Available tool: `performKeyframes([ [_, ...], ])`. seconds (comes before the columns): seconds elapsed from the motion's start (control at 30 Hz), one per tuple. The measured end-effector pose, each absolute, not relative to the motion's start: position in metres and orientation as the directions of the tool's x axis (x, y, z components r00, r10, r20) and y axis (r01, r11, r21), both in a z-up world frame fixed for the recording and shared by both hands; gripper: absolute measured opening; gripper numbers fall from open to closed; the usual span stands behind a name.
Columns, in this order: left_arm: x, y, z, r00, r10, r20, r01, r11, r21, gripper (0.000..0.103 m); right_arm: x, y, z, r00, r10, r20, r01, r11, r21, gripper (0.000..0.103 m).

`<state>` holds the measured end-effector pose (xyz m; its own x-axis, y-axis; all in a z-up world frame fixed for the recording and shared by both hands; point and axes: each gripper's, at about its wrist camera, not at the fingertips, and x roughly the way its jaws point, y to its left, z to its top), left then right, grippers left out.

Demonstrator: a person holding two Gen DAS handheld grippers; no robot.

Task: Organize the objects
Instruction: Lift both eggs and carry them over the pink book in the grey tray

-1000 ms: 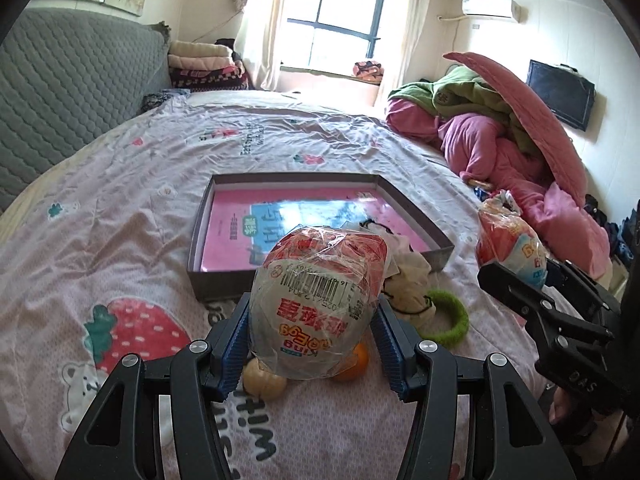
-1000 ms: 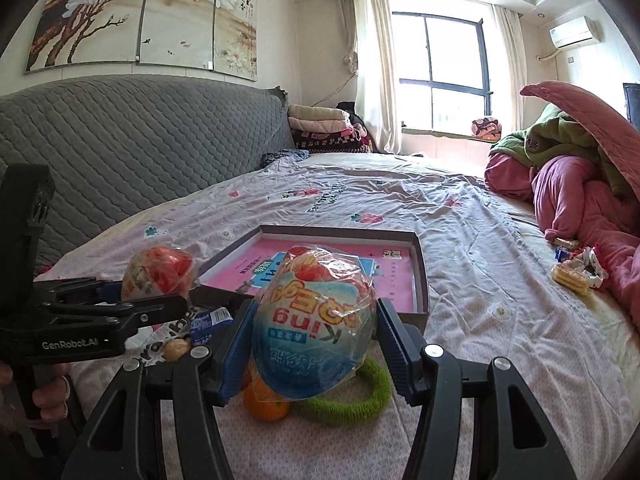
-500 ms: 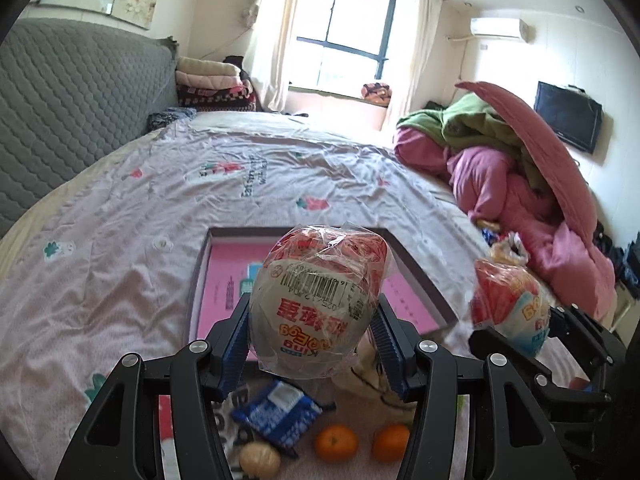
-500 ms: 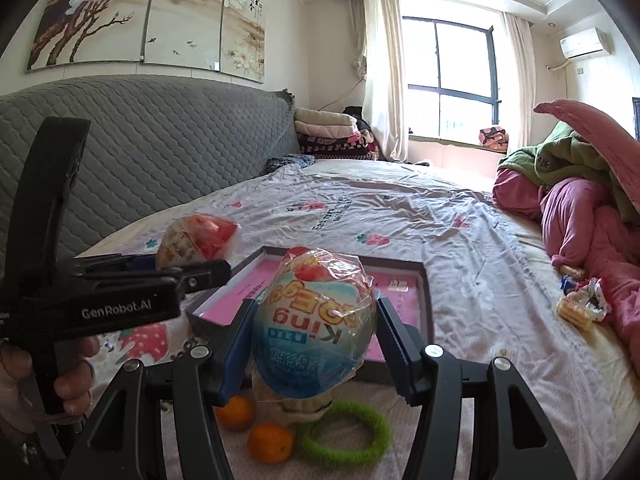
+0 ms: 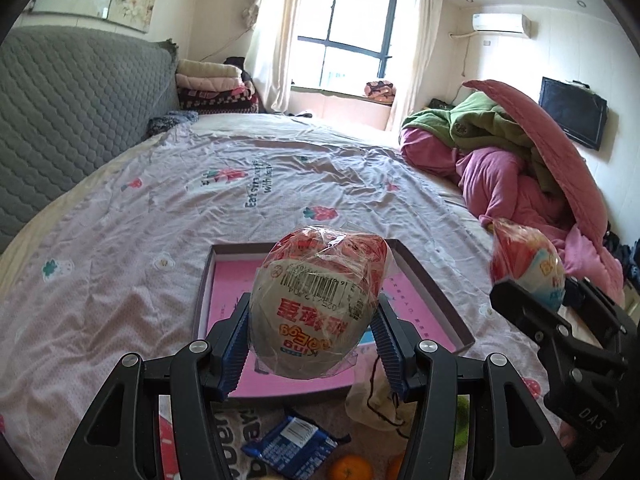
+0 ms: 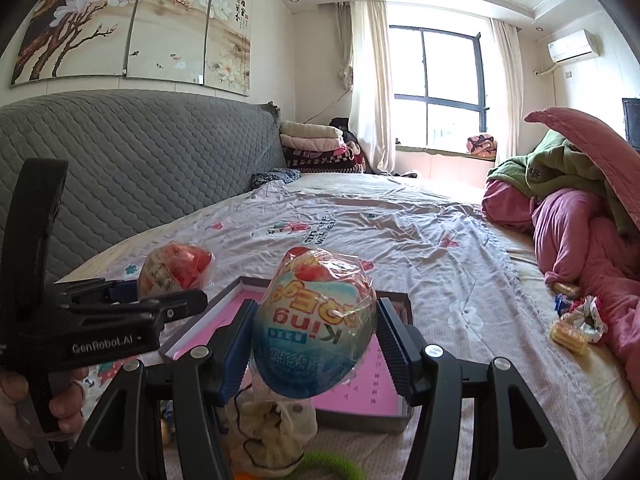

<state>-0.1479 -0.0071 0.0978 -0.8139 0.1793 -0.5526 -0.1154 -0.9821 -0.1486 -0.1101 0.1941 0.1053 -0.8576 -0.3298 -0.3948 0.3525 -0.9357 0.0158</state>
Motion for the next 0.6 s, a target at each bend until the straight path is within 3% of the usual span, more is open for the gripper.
performKeyframes([
  [0.6, -0.190, -0.007, 0.100, -0.821, 0.149, -0.551, -0.108, -0.988, -0.106, 0.058, -0.162, 0.192, 0.112, -0.867, -0.312, -0.389, 0.336, -0.942, 0.006, 0.059],
])
